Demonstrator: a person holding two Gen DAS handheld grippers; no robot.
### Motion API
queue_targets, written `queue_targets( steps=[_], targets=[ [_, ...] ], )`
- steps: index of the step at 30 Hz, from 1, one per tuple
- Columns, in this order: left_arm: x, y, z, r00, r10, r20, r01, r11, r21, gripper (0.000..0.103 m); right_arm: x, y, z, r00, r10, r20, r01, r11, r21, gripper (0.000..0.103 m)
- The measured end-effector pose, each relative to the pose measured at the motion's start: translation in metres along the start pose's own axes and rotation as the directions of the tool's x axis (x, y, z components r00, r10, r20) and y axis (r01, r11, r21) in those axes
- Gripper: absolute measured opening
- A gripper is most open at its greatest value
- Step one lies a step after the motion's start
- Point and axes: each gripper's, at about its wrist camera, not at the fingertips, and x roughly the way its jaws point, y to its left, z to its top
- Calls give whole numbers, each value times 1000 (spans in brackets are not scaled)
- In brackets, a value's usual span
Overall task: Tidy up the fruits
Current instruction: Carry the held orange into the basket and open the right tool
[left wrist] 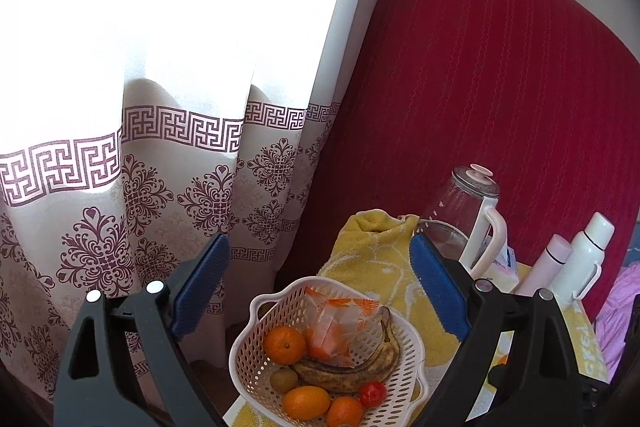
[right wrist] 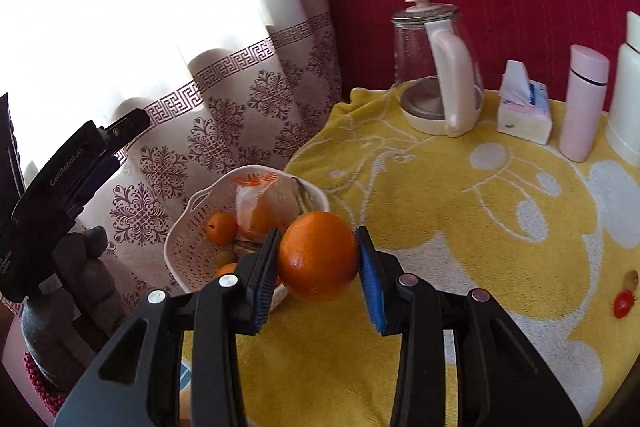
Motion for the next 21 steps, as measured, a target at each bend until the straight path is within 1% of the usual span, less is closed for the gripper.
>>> queue_targets(
  steps=[3,6,8,9,11,12,17,21],
  targets=[
    [-2,11,4,1000,27,14,-26,999,-28,93,24,28,4,998,44,-42,-46,998,-36,38],
    [-4,18,7,997,72,38,-71,997,-28,93,47,46,6,995,55,-78,-59,996,-59,38],
    [-4,23,9,996,77,40,-76,996,-42,93,62,52,6,993,56,-106,-64,996,-69,38],
    [-3,26,10,996,76,38,-74,996,-52,93,68,54,6,992,57,-113,-65,995,-70,39],
    [-2,30,11,996,80,35,-78,995,-63,93,77,53,7,992,56,-115,-63,996,-61,46],
    [-1,31,11,996,81,32,-79,995,-65,93,79,52,6,992,57,-116,-63,997,-52,51],
    [1,31,11,997,75,25,-73,995,-68,93,80,42,2,993,42,-112,-45,999,-24,51],
    [0,27,10,997,66,28,-64,996,-60,93,71,36,-3,996,23,-86,-24,1000,-4,53]
  ],
)
